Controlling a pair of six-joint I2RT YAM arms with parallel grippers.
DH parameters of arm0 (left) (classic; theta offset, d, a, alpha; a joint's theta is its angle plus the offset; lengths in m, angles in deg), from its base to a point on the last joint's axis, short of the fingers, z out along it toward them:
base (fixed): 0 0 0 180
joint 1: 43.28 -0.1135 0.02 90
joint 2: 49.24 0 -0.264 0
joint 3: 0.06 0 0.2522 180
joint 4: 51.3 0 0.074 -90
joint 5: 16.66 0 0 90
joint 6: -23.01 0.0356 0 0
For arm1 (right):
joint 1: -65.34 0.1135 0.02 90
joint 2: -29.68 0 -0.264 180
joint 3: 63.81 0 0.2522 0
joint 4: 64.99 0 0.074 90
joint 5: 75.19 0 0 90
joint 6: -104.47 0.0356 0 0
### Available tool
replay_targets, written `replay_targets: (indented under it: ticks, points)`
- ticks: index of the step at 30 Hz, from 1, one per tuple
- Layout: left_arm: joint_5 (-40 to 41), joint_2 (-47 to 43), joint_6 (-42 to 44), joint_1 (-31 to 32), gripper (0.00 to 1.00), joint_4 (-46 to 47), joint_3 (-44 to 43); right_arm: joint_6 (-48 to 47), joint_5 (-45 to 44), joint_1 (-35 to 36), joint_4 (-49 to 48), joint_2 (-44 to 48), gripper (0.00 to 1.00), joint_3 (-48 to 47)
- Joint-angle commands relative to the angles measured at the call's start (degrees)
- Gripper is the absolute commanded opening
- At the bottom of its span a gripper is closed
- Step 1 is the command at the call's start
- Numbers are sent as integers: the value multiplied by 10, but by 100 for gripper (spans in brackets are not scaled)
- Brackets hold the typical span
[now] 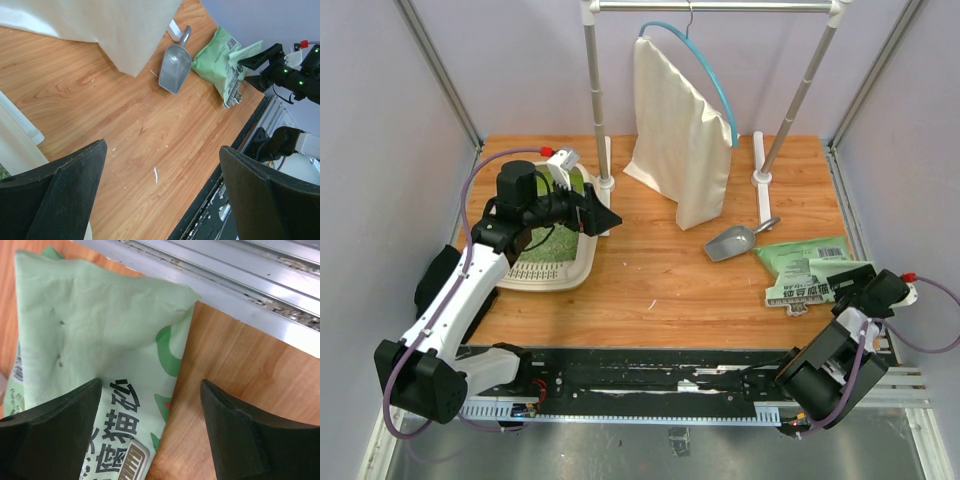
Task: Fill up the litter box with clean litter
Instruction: Adjust the cat litter bag at the center of the board.
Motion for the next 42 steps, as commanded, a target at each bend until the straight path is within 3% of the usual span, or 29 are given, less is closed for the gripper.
replay_targets:
  ticks: [1,10,12,16,17,27,29,33,42]
  points:
    - [-2,5,16,2,100,-3,-16,15,118,-29,-135,-10,77,48]
    - [-7,11,14,3,100,-3,-18,72,261,-63,-317,-78,51,91]
    - [-7,10,14,3,100,-3,-17,76,277,-67,-320,-86,41,84]
    - [-7,8,13,3,100,-2,-15,84,284,-72,-285,-64,6,68]
    - [-6,7,12,3,100,-1,-14,83,285,-72,-259,-50,2,58]
    - [-10,9,-10,2,100,28,5,-13,270,-54,112,132,1,-126]
    - [-11,10,-11,2,100,32,8,-12,292,-23,135,143,1,-147]
    - [-10,11,-10,3,100,26,9,-65,253,44,238,162,0,-231]
    - [-11,-2,-9,3,100,20,14,-177,288,109,465,110,1,-484]
